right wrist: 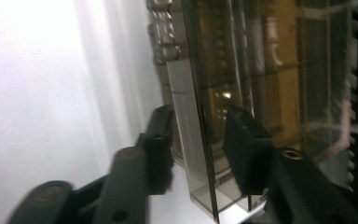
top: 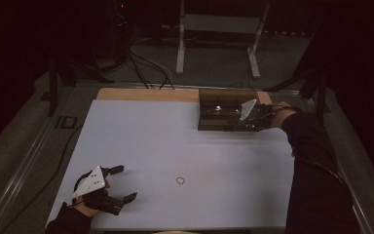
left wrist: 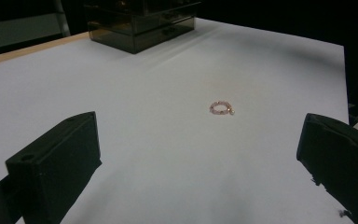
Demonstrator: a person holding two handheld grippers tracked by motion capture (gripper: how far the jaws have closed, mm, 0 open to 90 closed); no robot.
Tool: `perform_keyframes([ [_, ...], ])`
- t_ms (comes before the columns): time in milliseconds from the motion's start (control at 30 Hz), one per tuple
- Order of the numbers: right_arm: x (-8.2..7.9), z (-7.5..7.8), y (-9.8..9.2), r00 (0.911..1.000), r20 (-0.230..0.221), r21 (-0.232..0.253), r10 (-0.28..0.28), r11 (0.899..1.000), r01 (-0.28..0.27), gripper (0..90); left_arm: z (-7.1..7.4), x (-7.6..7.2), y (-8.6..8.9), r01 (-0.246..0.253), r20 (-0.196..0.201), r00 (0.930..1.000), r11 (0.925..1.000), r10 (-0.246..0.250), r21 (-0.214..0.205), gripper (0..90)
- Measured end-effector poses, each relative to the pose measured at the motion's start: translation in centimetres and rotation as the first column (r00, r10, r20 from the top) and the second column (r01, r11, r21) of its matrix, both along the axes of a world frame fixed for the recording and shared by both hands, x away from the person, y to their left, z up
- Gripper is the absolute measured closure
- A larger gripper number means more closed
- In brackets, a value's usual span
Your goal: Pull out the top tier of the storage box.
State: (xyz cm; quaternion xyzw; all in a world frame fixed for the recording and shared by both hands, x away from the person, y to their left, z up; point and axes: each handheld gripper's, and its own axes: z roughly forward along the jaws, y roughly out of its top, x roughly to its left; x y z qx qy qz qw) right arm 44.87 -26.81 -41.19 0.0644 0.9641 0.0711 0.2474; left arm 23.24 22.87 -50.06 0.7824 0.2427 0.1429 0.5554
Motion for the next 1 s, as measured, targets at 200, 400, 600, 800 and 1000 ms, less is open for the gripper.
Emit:
perform_keyframes([
  [200,1.2,0.3,0.2,0.994,-0.074,-0.024,0.081,0.996,-0.083,73.9,-0.1,0.0,0.0,0.001,-0.004,1.0,1.0,-0.001,0.001,1.0],
  [400,1.6,0.0,0.6,0.9859,-0.083,-0.063,0.145,0.987,-0.151,78.5,0.0,0.0,0.0,-0.002,0.0,1.0,1.0,0.002,-0.002,1.0],
  [600,1.8,-0.3,0.9,0.9753,-0.106,-0.097,0.194,0.974,-0.204,81.4,0.0,0.0,0.0,-0.001,0.0,1.0,1.0,0.001,-0.001,1.0],
  [800,2.1,-0.2,0.9,0.9715,-0.13,-0.091,0.198,0.973,-0.211,83.5,0.0,0.0,0.1,-0.001,-0.001,1.0,1.0,0.001,-0.002,1.0],
  [1000,2.2,0.0,1.0,0.97,-0.142,-0.091,0.197,0.973,-0.211,84.3,0.0,0.0,0.1,-0.001,-0.002,1.0,1.0,0.001,-0.002,1.0],
])
